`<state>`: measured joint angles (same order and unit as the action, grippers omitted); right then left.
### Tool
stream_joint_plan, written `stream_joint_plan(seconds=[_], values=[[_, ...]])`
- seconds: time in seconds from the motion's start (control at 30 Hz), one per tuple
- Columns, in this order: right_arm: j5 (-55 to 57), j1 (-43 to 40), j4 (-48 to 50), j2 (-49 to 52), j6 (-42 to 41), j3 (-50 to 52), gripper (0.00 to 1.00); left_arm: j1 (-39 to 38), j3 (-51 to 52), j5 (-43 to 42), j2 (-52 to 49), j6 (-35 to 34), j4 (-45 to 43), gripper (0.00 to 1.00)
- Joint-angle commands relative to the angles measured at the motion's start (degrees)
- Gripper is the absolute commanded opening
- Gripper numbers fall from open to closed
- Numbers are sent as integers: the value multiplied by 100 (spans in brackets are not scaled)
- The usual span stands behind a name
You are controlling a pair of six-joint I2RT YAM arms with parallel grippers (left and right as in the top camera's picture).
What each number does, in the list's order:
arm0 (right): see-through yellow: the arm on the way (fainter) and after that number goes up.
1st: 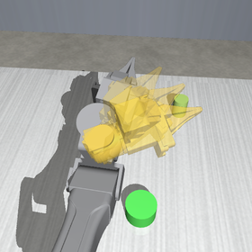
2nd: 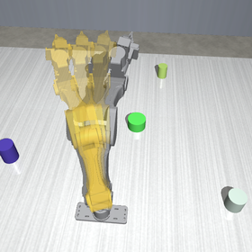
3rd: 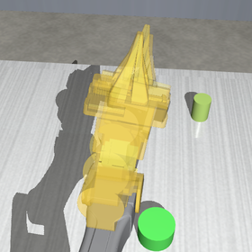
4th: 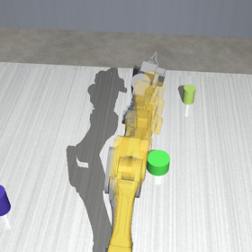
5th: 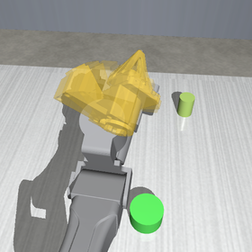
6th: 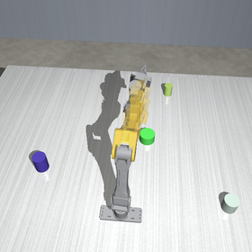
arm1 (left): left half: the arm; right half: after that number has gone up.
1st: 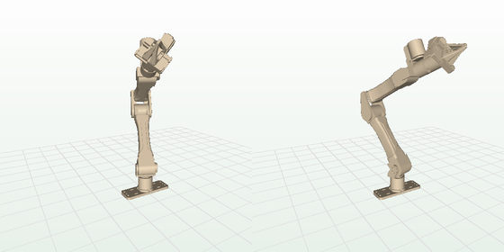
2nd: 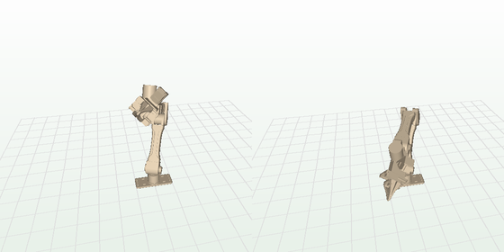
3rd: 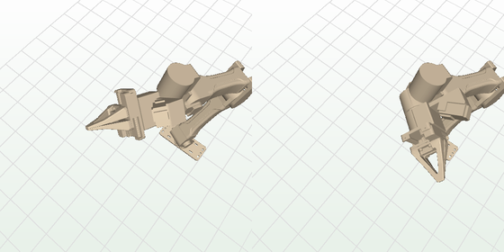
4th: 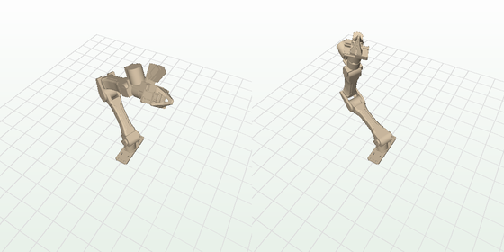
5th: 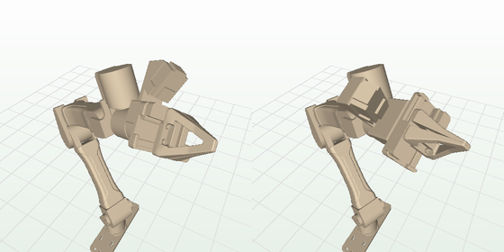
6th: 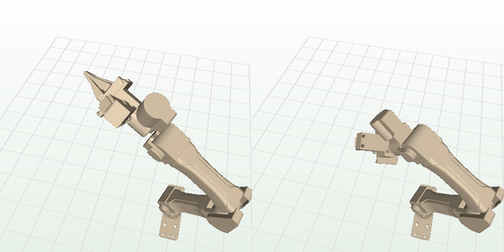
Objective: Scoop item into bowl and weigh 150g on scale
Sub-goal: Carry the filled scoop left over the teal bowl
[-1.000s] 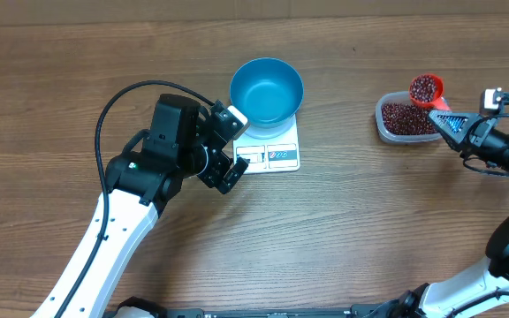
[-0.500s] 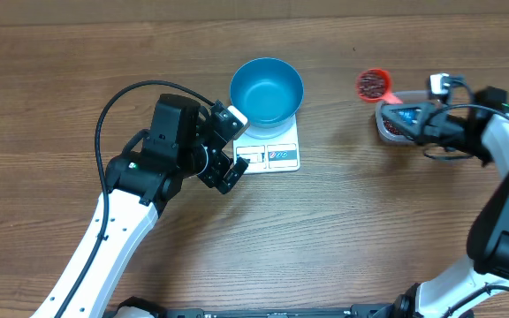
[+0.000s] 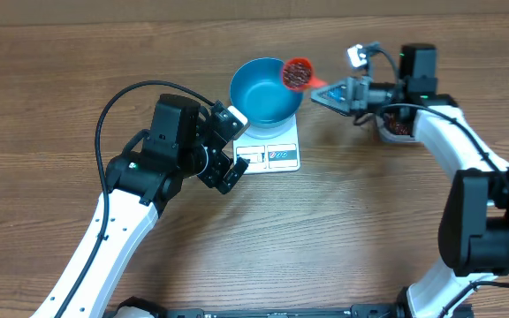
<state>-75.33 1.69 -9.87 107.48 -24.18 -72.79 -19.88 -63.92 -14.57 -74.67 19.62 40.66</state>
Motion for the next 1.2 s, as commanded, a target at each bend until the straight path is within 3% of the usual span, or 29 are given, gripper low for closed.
stream_joint_plan(seconds=[0.0, 0.27, 0.73, 0.97, 1.17], values=[[981, 431, 457, 2, -1283, -44, 4, -39, 17, -28, -24, -55, -20, 99], [2490, 944, 306, 2, -1012, -125, 4, -39, 17, -28, -24, -55, -20, 100], [5421, 1788, -2146, 2, 1167, -1429, 4, -39, 17, -28, -24, -55, -20, 100], [7493, 2367, -2664, 2, 1875, -1733, 4, -39, 17, -28, -24, -55, -20, 100], [8306, 2673, -2715, 2, 2277, -1733, 4, -39, 17, -28, -24, -55, -20, 99]])
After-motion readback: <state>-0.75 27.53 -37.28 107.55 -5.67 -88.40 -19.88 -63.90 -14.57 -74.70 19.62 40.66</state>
